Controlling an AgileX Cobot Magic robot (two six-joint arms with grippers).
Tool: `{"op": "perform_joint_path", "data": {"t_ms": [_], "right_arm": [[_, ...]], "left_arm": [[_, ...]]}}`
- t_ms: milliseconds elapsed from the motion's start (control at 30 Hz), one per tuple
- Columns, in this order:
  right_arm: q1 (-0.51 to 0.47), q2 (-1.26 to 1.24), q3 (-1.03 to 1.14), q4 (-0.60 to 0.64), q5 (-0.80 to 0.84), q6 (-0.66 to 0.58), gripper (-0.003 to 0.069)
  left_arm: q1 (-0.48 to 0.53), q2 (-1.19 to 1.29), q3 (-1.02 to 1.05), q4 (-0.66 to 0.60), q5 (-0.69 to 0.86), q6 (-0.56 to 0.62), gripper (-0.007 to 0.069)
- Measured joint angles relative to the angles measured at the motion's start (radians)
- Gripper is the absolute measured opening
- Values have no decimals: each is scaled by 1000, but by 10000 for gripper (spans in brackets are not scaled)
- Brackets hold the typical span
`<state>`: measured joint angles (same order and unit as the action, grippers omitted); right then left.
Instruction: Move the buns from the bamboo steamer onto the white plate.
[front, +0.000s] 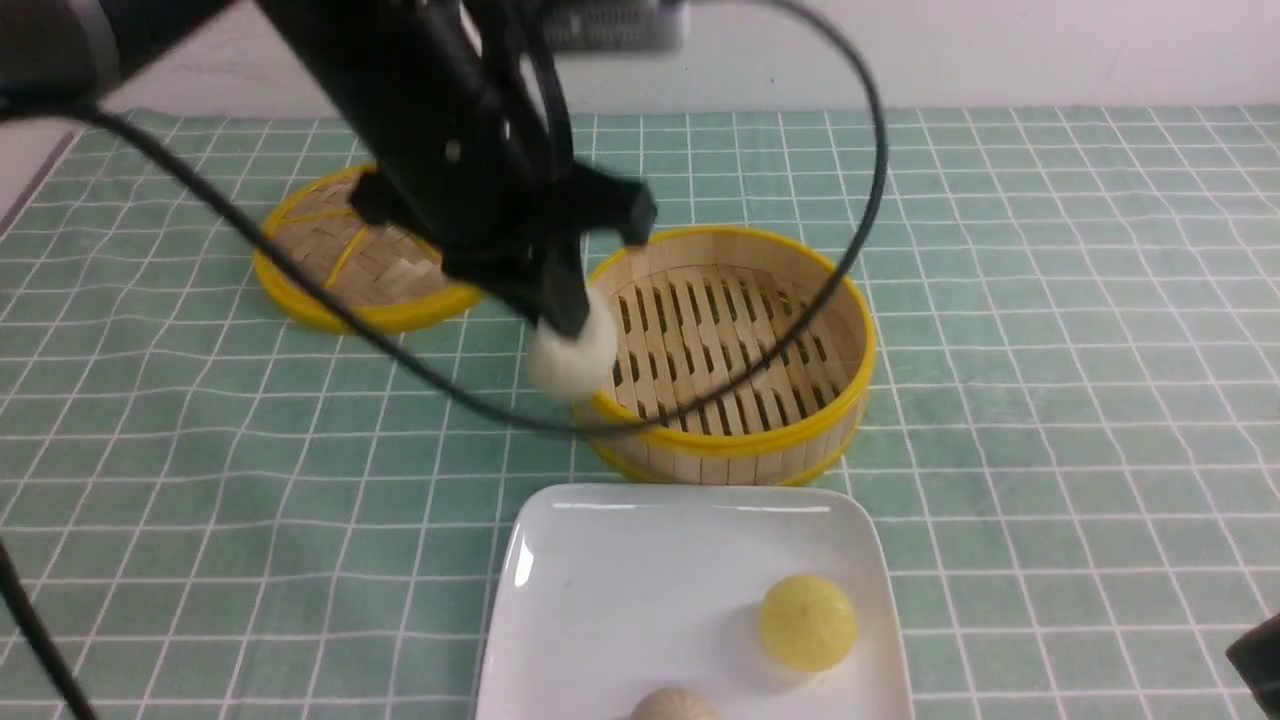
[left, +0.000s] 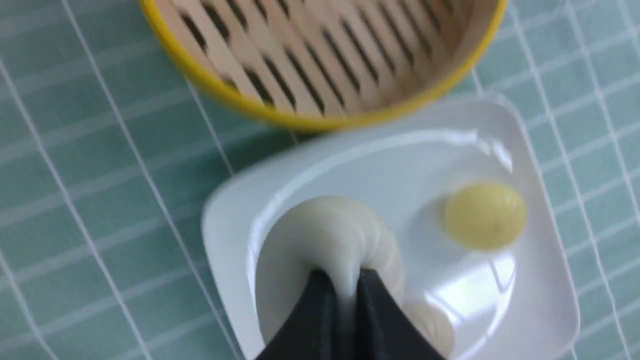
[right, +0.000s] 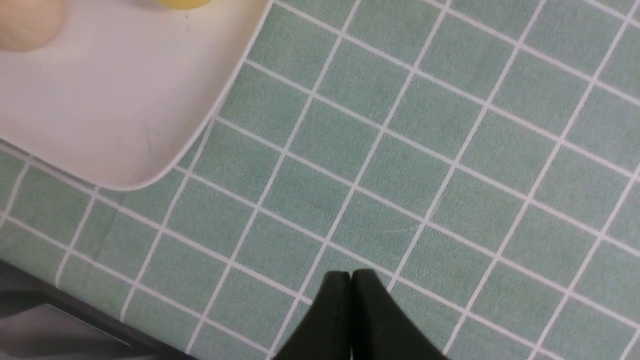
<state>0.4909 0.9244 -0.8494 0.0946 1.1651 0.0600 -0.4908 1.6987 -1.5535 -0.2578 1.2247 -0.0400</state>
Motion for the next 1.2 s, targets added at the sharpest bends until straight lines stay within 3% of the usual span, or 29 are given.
{"op": "perform_joint_path", "data": {"t_ms": [267, 567, 733, 933, 1067, 1200], "right_arm": [[0, -245, 0, -1, 58, 72, 31], [0, -603, 0, -2, 102, 112, 33], [0, -743, 25, -2, 90, 121, 34], [0, -891, 152, -9, 24, 127, 42], [0, -931, 227, -49, -53, 162, 44], [0, -941, 310, -95, -229, 199, 44]], "left_arm": [[-99, 50, 314, -53, -222, 15, 31], [-178, 117, 326, -35, -345, 15, 70], [-181, 117, 326, -34, -375, 15, 161], [-181, 117, 324, -35, -385, 15, 360], [-181, 117, 276, -32, -340, 15, 426], [-181, 108, 191, 6, -273, 15, 444]]}}
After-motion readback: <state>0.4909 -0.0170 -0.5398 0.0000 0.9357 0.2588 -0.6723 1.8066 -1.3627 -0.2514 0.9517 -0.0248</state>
